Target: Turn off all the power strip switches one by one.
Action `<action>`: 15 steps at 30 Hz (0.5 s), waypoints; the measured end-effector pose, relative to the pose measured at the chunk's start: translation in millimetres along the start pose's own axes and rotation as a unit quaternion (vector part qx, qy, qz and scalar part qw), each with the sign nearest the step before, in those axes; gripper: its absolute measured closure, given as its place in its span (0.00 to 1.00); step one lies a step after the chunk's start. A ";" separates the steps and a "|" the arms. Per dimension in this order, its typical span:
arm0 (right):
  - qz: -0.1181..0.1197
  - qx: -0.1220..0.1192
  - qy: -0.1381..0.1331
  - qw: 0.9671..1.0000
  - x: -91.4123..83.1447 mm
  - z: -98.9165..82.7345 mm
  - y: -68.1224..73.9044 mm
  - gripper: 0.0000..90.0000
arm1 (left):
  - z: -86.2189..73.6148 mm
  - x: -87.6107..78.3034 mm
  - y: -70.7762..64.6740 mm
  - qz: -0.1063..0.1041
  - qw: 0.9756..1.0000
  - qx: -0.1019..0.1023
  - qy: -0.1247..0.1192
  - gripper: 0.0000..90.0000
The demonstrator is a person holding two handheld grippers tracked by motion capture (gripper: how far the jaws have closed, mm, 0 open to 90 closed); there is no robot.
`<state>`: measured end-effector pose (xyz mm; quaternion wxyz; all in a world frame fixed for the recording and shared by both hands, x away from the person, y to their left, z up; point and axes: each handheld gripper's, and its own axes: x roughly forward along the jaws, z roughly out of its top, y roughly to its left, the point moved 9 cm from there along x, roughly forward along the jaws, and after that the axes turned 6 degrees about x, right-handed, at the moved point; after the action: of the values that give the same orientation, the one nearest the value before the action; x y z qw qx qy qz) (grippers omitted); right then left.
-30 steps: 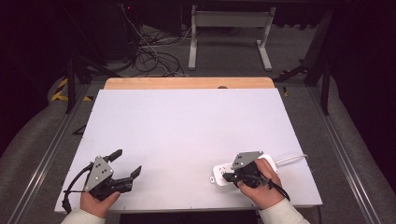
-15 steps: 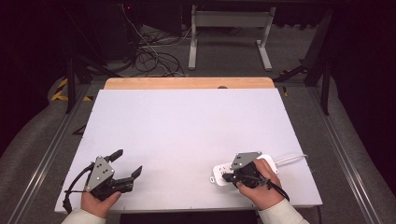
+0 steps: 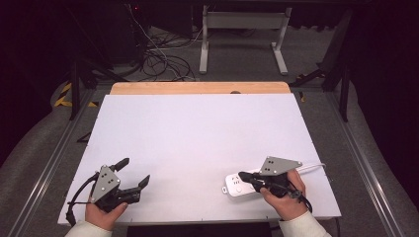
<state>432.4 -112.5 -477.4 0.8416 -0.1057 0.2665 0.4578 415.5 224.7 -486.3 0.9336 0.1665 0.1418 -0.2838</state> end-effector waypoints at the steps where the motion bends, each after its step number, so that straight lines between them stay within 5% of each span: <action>1: 0.000 0.002 -0.005 1.000 -1.5 1.1 -1.4 0.88 | 0.2 -0.3 -0.2 0.000 1.000 -0.001 -0.001 0.19; 7: -0.006 0.026 -0.086 0.996 -16.5 13.9 -13.2 0.49 | 1.8 -1.8 -0.5 -0.001 1.000 -0.001 -0.005 0.19; 15: -0.035 0.027 -0.122 0.992 -38.9 2.6 -40.7 0.36 | 3.3 -3.4 -1.1 -0.001 1.000 0.000 -0.009 0.19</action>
<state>449.9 -161.9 -456.8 0.8857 -0.0359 0.1706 0.4302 412.7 224.2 -482.3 0.9345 0.1640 0.1337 -0.2863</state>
